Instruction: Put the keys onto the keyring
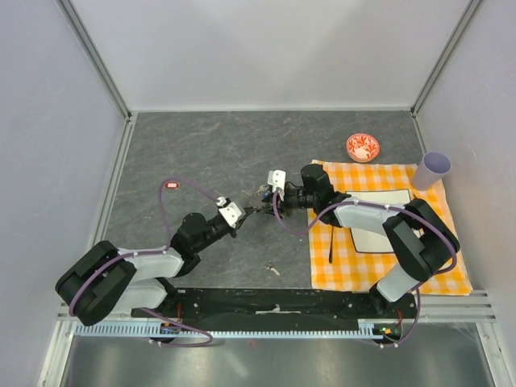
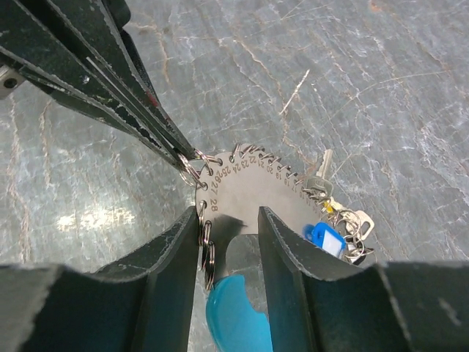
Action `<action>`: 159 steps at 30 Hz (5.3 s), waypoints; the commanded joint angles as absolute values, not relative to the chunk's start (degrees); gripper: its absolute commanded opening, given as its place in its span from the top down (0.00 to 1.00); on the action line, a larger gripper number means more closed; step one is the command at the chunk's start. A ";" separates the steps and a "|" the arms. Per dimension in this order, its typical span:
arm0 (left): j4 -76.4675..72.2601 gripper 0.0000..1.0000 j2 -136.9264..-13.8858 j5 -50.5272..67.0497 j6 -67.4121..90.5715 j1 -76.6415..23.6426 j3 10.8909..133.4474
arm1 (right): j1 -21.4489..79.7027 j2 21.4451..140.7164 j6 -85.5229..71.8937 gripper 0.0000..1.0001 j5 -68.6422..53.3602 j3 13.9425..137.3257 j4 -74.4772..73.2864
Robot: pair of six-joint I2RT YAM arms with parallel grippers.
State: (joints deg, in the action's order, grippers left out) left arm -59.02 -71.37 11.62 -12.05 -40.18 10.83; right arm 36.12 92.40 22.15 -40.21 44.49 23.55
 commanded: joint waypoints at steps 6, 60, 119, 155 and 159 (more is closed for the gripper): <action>-61.17 0.98 -70.05 16.87 -16.96 -39.90 12.04 | 34.89 88.16 29.26 0.57 -50.53 48.87 16.09; -55.02 0.43 -46.41 -5.63 -11.16 -39.90 10.20 | 36.64 88.07 30.84 1.00 -28.15 69.72 4.83; -44.83 0.76 -71.10 27.16 -26.10 -37.00 18.54 | 46.14 82.35 34.98 1.00 -26.72 43.51 16.44; -48.51 0.98 -69.17 22.68 -23.91 -37.00 16.35 | 46.14 77.45 17.42 0.47 -21.45 47.11 10.99; -49.31 0.98 -66.46 20.40 -22.94 -37.00 15.03 | 46.14 70.59 10.73 0.15 -18.12 45.70 5.83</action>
